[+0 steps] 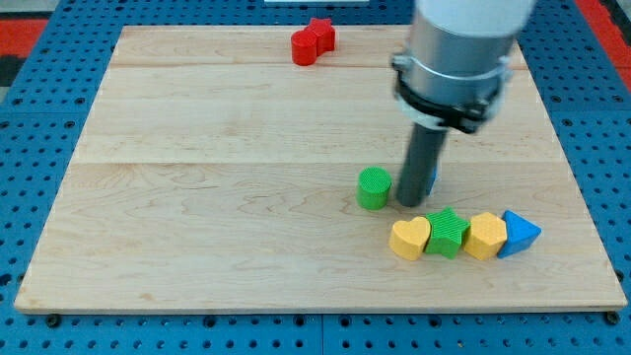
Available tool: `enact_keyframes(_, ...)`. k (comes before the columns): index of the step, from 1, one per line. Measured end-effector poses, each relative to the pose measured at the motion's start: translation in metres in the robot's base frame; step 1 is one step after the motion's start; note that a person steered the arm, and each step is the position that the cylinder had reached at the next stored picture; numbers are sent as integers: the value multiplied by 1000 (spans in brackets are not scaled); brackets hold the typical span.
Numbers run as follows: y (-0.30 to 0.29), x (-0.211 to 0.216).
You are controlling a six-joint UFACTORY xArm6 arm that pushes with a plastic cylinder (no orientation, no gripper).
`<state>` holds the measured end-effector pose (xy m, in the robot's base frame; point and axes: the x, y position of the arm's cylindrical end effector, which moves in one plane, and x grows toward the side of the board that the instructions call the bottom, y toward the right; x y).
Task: Move green circle at the center
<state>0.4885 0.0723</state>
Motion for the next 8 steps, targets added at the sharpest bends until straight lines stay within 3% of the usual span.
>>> enact_keyframes(2, -64, 44)
enact_keyframes(3, -53, 4)
enact_keyframes(4, -51, -67)
enact_keyframes(5, -49, -67)
enact_keyframes(6, -53, -22)
enact_keyframes(7, -108, -12)
enact_keyframes(8, -100, -57)
